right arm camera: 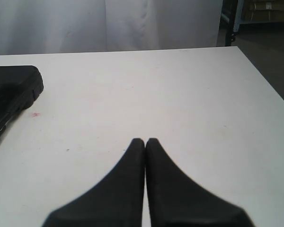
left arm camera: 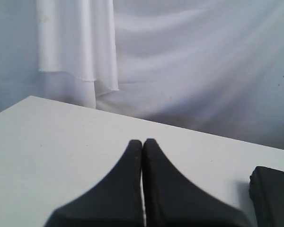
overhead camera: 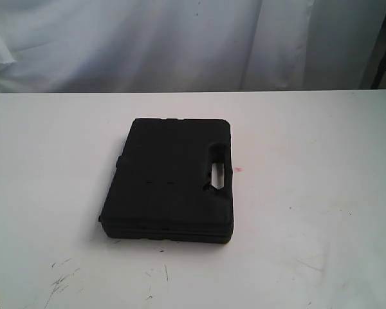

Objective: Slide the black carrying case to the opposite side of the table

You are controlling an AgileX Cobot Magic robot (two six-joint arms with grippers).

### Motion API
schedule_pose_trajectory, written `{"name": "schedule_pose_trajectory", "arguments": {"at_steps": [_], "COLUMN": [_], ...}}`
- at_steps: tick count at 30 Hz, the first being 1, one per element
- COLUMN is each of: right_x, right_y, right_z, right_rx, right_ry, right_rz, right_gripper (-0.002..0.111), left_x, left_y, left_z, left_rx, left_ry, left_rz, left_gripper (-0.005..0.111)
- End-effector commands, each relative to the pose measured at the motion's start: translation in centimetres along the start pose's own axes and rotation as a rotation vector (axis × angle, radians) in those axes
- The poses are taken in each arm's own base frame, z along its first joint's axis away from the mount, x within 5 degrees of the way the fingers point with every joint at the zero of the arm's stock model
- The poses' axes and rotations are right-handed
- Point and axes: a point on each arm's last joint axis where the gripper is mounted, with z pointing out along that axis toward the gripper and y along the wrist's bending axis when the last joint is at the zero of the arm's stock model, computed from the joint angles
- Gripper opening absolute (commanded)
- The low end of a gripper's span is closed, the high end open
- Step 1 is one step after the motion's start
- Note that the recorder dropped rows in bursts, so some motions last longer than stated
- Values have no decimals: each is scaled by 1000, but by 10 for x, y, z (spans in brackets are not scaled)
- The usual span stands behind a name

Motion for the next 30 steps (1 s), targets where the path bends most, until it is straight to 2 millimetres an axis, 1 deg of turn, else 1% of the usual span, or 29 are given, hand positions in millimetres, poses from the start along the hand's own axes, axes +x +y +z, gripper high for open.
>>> {"name": "schedule_pose_trajectory", "arguments": {"at_steps": [1, 5, 12, 14, 18, 20, 22, 28, 29, 30], "right_x": [0, 0, 0, 0, 0, 0, 0, 0, 0, 0], "right_y": [0, 0, 0, 0, 0, 0, 0, 0, 0, 0], "right_z": [0, 0, 0, 0, 0, 0, 0, 0, 0, 0], "right_rx": [4, 4, 4, 4, 4, 4, 4, 4, 4, 4], "right_ry": [-15, -15, -15, -15, -15, -15, -15, -15, -15, -15], "right_rz": [-3, -3, -3, -3, -3, -3, -3, -3, -3, -3], "right_gripper": [0, 0, 0, 0, 0, 0, 0, 0, 0, 0], "left_x": [15, 25, 29, 33, 41, 43, 44, 61, 68, 71], "left_y": [2, 4, 3, 3, -2, -6, -7, -4, -3, -2], "left_z": [-5, -9, -9, -9, -10, -13, -16, -17, -17, -17], "left_rx": [9, 9, 18, 23, 86, 136, 152, 147, 146, 146], "left_ry": [-20, -29, -17, 2, 85, 96, 89, 8, -9, -11], "left_rz": [-36, -31, -74, -91, -7, 74, 115, 108, 107, 107], "left_gripper": [0, 0, 0, 0, 0, 0, 0, 0, 0, 0]}}
